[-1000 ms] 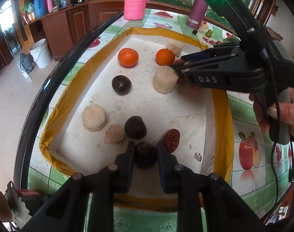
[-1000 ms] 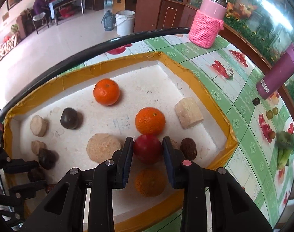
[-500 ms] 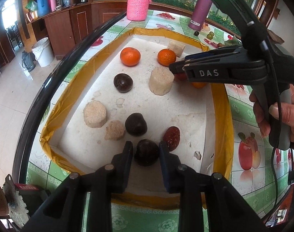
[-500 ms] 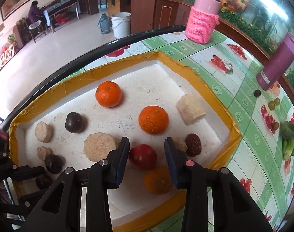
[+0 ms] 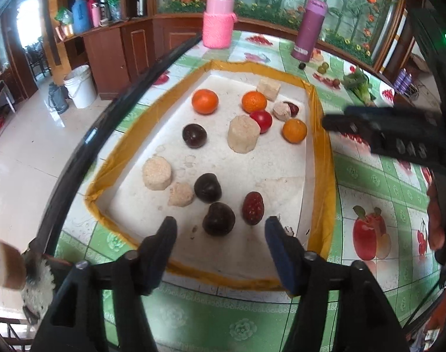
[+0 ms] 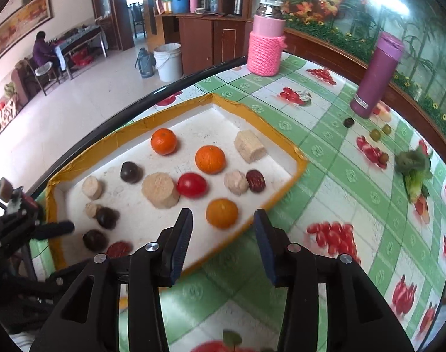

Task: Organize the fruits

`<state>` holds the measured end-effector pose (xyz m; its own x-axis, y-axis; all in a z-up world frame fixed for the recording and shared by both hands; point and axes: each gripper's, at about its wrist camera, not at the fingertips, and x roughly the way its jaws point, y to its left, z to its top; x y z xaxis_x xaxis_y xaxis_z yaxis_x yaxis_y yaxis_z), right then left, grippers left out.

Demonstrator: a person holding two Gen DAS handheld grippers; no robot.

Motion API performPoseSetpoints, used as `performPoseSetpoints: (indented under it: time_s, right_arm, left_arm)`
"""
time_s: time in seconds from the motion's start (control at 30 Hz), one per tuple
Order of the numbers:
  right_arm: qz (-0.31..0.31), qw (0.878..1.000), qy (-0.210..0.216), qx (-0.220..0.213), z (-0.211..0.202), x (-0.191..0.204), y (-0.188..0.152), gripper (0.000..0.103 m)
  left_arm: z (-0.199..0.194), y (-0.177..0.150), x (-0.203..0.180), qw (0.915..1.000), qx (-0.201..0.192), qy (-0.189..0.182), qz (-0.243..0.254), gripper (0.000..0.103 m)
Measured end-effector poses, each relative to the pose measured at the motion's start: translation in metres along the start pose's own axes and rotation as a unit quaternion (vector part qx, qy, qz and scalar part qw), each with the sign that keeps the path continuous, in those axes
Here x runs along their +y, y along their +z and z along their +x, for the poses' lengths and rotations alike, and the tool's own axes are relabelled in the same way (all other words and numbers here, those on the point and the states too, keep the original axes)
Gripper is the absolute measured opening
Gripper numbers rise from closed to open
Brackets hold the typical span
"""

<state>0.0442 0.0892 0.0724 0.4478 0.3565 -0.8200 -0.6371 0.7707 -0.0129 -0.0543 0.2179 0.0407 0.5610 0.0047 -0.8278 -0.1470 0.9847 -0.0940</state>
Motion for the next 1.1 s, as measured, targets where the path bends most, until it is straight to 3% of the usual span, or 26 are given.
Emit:
performPoseSetpoints:
  time_s: [0.1,0.23,0.3,0.43,0.6,0.8,1.1]
  right_arm:
    - [0.009,1.000,-0.002,-0.007,-0.015,0.001,-0.023,0.055]
    - [0.017,1.000,-0.006,-0.012,-0.029,0.002,-0.053,0.057]
    - [0.025,1.000,-0.008,-0.014,-0.034,0.002,-0.067,0.064]
    - [0.044,0.999,-0.005,-0.026,-0.047,0.002,-0.087,0.070]
    - [0.073,0.997,-0.018,-0.029,-0.060,0.008,-0.099,0.074]
    - [0.108,0.990,-0.068,-0.052,-0.076,0.028,-0.107,0.087]
    - [0.125,0.981,-0.131,-0.072,-0.088,0.062,-0.114,0.089]
  left_arm:
    - [-0.015,-0.008,0.000,0.9994,-0.027,0.013,-0.017,0.078]
    - [-0.033,-0.022,0.000,0.9964,-0.060,0.036,-0.048,0.083]
    - [-0.042,-0.031,-0.001,0.9940,-0.073,0.050,-0.064,0.088]
    - [-0.053,-0.046,-0.005,0.9904,-0.080,0.076,-0.083,0.095]
    - [-0.058,-0.055,-0.012,0.9891,-0.094,0.093,-0.065,0.099]
    - [-0.056,-0.057,-0.003,0.9924,-0.092,0.062,-0.054,0.099]
    - [-0.057,-0.057,0.012,0.9931,-0.107,0.049,-0.009,0.103]
